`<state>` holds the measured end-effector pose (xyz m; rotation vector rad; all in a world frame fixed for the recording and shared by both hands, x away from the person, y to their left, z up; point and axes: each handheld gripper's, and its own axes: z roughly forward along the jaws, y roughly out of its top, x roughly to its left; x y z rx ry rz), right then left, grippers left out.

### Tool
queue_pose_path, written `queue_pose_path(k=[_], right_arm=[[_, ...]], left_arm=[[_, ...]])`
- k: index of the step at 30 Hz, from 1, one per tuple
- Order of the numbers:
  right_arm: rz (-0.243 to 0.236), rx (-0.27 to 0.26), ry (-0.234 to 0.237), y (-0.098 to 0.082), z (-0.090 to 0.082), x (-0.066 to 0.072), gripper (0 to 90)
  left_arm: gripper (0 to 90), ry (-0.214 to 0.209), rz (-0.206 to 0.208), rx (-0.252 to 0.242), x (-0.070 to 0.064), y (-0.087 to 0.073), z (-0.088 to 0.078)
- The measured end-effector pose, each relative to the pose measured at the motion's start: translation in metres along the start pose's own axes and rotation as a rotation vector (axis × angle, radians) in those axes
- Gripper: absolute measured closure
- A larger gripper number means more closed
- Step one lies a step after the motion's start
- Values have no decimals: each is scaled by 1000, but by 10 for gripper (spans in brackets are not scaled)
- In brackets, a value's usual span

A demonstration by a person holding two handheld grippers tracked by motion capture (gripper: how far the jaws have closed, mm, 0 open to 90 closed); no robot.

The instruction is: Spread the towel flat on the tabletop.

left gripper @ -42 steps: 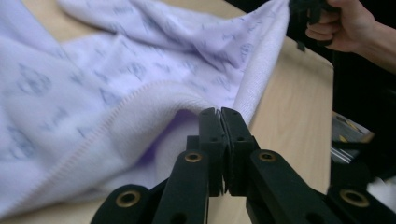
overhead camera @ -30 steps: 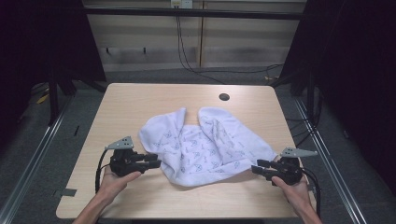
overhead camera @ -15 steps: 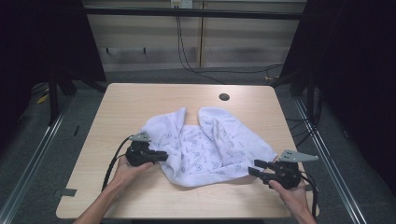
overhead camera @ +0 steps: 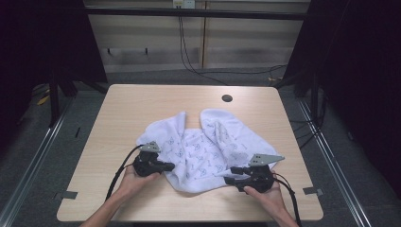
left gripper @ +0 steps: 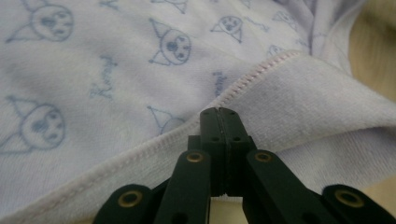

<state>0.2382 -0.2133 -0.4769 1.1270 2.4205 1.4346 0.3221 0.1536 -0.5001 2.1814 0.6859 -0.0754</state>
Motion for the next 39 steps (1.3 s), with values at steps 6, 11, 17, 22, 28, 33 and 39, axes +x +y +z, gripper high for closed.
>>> queue_pose_path(k=[6,11,17,22,28,33,39], right_arm=[[-18,-3,50,5,8,15,458],[-18,-6,65,8,14,22,454],[-30,-24,84,14,16,30,474],[-49,-17,116,28,32,37,525],[-85,11,198,54,71,50,614],[-135,68,261,71,116,61,654],[-166,170,264,61,147,71,561]], left_arm=[[900,-90,6,32,-31,1,14],[868,-137,19,60,-61,3,25],[769,-160,7,-55,-52,3,-16],[773,-51,-79,-240,-5,-4,-69],[816,80,-209,-265,49,-21,-78],[797,104,-213,-230,56,-27,-76],[767,95,-188,-224,50,-25,-76]])
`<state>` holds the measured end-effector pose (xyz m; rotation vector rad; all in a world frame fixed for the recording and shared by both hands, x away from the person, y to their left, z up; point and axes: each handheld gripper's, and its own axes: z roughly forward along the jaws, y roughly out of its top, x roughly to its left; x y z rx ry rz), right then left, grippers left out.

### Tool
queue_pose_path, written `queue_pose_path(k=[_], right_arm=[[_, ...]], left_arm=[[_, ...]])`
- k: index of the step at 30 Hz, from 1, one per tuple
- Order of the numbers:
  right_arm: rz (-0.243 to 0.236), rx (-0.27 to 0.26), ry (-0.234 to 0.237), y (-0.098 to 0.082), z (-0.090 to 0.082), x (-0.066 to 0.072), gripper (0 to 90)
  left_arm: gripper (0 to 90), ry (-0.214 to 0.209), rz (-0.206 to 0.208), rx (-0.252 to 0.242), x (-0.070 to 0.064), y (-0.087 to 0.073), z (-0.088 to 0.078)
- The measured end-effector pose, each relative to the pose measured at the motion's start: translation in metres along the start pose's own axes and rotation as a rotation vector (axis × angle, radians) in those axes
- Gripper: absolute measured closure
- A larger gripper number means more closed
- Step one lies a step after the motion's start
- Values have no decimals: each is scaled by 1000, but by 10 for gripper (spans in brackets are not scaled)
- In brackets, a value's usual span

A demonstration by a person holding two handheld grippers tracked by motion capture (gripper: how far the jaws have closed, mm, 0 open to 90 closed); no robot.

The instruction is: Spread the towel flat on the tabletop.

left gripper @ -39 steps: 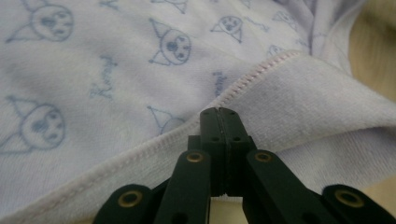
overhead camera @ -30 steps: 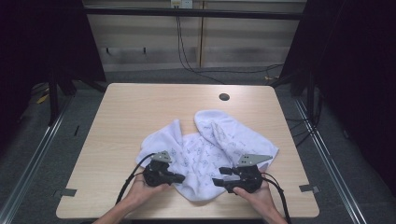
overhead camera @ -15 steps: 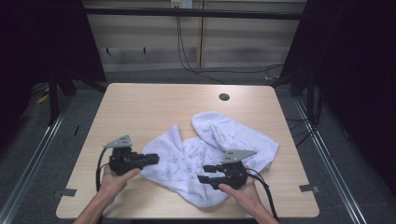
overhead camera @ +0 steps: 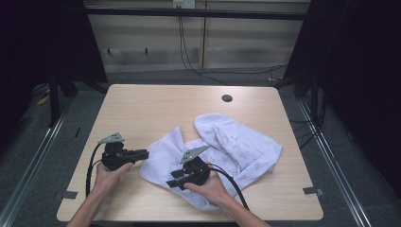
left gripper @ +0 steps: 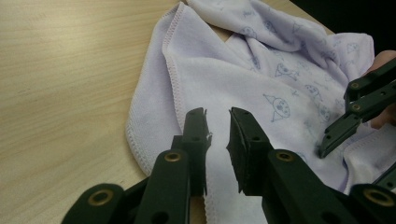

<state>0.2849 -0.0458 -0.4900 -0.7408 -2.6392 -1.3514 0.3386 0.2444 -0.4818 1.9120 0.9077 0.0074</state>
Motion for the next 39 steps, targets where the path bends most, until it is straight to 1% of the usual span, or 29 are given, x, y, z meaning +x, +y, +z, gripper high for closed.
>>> queue_pose_path(k=[2,3,4,5,6,8,9,10,12,13,14,15,16,18,19,21,23,24,25,26,27,29,31,33,35,36,37,38,39], right_arm=[[-7,18,-8,-4,4,2,547],[-19,28,-16,-6,6,3,547],[-25,37,-22,-7,6,4,551],[-37,47,-29,-8,6,6,597],[-49,46,-40,-9,5,6,621],[-63,51,-43,-10,4,8,785],[-62,43,-52,-10,1,9,826],[-51,21,-39,-9,-2,8,837],[-38,-13,-45,-7,-14,8,842],[-29,-25,-37,-5,-22,8,840],[-31,-31,-40,-4,-28,8,840],[-30,-44,-49,-4,-36,8,840],[-20,-67,-51,-4,-49,8,841],[-10,-95,-88,-6,-67,7,841],[-3,-101,-106,-9,-78,4,841],[19,-120,-138,-18,-94,-1,840],[42,-110,-170,-30,-108,-8,840],[58,-111,-182,-35,-112,-10,839],[81,-105,-195,-44,-119,-15,838],[99,-99,-218,-53,-124,-20,836],[115,-96,-231,-59,-128,-24,835],[152,-92,-264,-73,-135,-33,834],[183,-99,-291,-86,-143,-43,833],[216,-98,-322,-95,-151,-51,832],[231,-79,-367,-101,-157,-57,825],[238,-76,-376,-103,-159,-58,811],[253,-76,-378,-106,-162,-60,763],[250,-71,-383,-107,-164,-58,717],[232,-77,-379,-107,-167,-55,684]], left_arm=[[755,-2,-3,-7,0,0,-1],[751,1,-7,-13,1,0,-2],[748,6,-18,-26,2,0,-3],[744,6,-21,-30,3,1,-4],[743,10,-26,-35,4,1,-5],[744,20,-44,-52,6,1,-7],[745,22,-49,-58,7,0,-8],[745,23,-63,-76,8,0,-10],[748,26,-62,-85,9,0,-12],[748,25,-63,-85,8,0,-12],[747,21,-62,-83,8,-1,-12],[746,16,-57,-77,7,-1,-11],[745,16,-53,-70,7,-1,-10],[742,15,-45,-61,5,-1,-7],[741,13,-40,-53,4,-1,-5],[739,7,-29,-43,1,0,-1],[731,-4,-6,-21,-3,0,4],[724,-15,7,-7,-6,0,9],[719,-25,26,18,-9,0,15],[718,-23,38,35,-12,0,19],[716,-20,62,53,-14,0,24],[711,-28,84,75,-18,-1,31],[716,-19,95,108,-21,-2,35],[723,-22,108,135,-24,-4,38],[728,-29,124,151,-27,-6,40],[729,-57,114,156,-30,-7,40],[734,-63,119,164,-33,-8,42],[740,-65,131,186,-37,-9,44],[752,-60,140,200,-39,-10,45]])
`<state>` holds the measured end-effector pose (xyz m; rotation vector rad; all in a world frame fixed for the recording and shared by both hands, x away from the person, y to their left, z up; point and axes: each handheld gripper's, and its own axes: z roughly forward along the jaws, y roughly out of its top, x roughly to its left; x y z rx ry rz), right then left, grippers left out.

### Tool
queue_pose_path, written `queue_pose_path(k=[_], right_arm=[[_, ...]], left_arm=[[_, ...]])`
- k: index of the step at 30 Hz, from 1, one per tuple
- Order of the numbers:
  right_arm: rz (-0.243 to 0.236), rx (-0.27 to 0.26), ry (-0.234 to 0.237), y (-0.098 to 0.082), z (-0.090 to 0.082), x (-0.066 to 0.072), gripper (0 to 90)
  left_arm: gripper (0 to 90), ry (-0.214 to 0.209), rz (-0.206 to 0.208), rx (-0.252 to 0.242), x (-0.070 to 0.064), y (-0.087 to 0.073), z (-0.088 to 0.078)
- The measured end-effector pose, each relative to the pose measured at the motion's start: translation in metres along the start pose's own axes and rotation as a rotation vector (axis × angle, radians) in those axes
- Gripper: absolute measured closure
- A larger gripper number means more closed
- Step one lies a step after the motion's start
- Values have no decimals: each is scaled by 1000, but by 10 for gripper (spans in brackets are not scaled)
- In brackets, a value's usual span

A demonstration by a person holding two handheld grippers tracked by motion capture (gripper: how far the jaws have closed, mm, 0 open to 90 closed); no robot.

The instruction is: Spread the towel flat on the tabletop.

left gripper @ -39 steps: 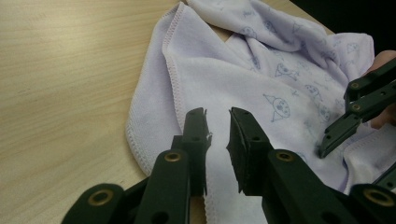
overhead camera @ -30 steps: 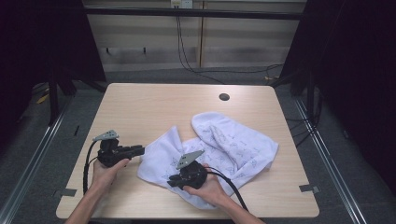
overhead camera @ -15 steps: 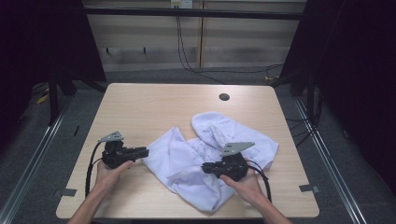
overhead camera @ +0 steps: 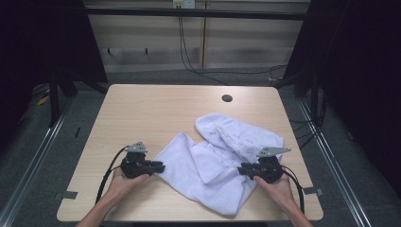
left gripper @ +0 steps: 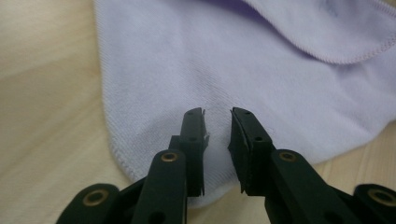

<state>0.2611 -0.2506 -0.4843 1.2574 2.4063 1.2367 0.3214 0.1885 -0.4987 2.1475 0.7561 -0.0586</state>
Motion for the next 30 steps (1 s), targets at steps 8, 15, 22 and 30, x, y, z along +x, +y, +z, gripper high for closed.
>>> queue_pose_path(k=[8,15,22,30], right_arm=[[-101,-68,113,6,-3,38,526],[-162,-52,205,20,17,65,536],[-212,71,301,-1,28,81,604],[-268,126,284,-12,35,87,454]], left_arm=[[835,-63,39,72,-23,-5,5],[833,-134,64,124,-52,-16,2],[801,-109,14,-17,-35,-9,-18],[696,53,-119,-108,19,14,-8]])
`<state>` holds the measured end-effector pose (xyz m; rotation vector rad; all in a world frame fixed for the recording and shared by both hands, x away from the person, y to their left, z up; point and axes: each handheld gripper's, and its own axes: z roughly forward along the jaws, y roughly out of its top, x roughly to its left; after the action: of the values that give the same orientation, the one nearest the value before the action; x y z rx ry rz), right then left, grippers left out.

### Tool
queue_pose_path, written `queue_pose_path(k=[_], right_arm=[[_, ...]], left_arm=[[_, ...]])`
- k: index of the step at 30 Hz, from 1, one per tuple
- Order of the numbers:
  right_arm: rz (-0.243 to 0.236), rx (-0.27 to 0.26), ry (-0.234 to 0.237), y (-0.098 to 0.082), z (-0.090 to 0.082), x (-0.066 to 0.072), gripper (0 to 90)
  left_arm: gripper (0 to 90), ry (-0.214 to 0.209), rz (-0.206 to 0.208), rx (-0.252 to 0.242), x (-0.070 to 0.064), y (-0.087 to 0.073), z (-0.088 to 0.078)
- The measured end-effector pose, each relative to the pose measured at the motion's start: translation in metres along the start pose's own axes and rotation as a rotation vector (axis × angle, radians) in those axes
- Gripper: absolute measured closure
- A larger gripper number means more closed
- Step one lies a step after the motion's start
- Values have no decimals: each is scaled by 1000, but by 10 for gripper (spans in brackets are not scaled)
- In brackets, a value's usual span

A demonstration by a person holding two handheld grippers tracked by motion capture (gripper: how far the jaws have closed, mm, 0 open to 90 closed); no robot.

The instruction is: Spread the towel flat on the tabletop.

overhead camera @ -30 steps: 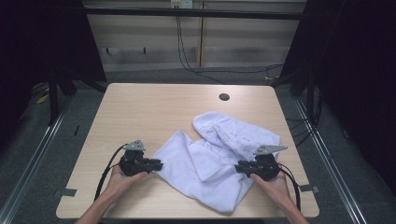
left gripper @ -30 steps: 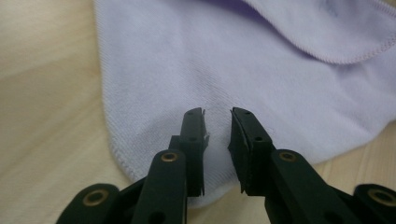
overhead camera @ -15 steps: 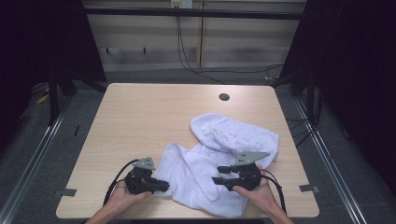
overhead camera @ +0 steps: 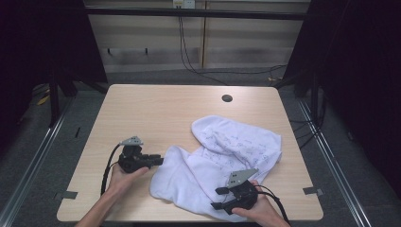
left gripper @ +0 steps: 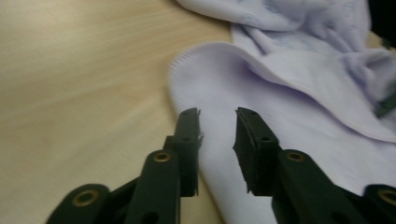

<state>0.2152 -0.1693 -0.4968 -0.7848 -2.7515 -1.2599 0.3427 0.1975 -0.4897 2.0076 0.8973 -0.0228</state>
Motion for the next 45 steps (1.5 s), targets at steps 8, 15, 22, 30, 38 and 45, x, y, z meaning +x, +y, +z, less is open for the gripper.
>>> queue_pose_path(k=[8,15,22,30,38,45], right_arm=[[0,10,-78,1,-1,-5,797],[101,-108,-60,4,-18,-20,851],[182,-254,-124,-2,-58,-32,853],[277,-269,-261,-26,-99,-43,863],[354,-101,-305,-49,-76,-58,864],[358,-104,-328,-37,-59,-89,871]], left_arm=[[532,39,4,42,22,10,28],[603,-29,63,90,9,13,38],[867,-73,105,43,-3,22,31],[868,-196,139,-27,-35,24,16],[867,-172,192,120,-51,8,55],[867,-101,162,127,-36,13,64]])
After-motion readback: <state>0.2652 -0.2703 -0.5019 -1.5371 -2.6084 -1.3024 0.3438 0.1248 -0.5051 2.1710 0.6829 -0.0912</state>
